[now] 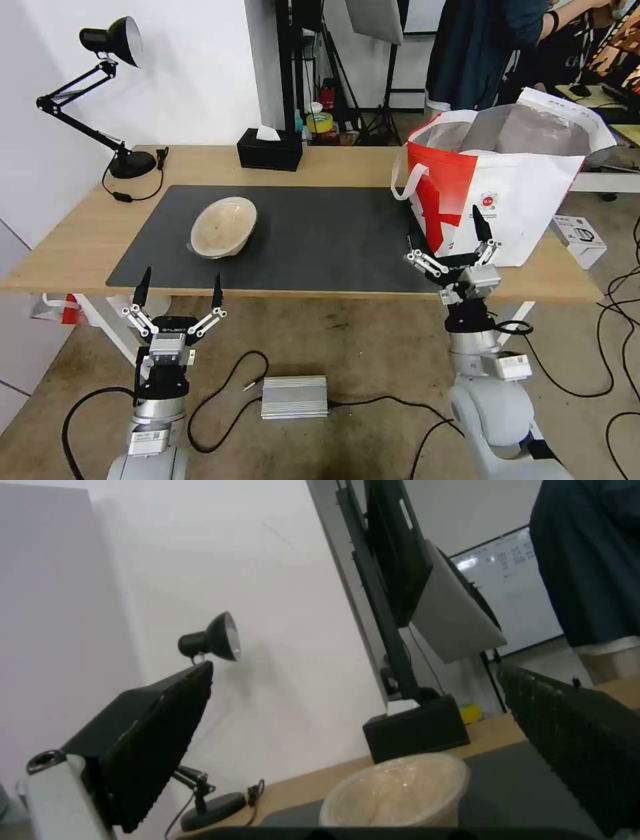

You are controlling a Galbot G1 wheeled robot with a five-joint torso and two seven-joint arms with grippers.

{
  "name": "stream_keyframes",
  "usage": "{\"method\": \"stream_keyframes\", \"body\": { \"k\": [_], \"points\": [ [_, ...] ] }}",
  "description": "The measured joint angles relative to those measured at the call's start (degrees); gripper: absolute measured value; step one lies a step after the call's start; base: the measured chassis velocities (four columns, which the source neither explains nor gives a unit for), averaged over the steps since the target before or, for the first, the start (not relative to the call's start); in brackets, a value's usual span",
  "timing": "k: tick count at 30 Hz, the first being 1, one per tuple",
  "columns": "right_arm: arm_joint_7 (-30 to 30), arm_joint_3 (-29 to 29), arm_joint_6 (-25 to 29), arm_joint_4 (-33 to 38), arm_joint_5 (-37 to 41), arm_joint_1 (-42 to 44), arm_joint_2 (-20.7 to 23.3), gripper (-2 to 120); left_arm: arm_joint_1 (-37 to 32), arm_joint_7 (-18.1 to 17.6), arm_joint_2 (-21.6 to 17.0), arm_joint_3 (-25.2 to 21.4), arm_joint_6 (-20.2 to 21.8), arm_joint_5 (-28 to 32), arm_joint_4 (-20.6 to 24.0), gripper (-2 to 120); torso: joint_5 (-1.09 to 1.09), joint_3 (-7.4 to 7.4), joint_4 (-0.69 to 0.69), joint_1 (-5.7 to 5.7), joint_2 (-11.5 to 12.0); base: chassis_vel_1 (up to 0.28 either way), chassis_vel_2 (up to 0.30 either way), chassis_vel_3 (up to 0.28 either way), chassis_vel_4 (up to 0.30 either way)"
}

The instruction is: Pick up the trash from the table and place it into the takeout bag.

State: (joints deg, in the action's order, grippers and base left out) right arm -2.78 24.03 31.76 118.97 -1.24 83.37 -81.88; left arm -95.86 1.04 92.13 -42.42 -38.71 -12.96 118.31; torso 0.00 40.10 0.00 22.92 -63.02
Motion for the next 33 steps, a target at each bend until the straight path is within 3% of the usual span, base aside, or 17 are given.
{"method": "stream_keyframes", "body": {
  "k": [33],
  "points": [
    [-3.9, -1.2, 7.1, -3.2, -6.8, 4.1, -3.3, 100, 1.2, 0.1, 0.0, 0.1, 0.3, -0.1, -1.0, 100, 0.0, 0.0, 0.0, 0.0, 0.0, 0.0, 0.0, 0.0, 0.0]
  ]
}}
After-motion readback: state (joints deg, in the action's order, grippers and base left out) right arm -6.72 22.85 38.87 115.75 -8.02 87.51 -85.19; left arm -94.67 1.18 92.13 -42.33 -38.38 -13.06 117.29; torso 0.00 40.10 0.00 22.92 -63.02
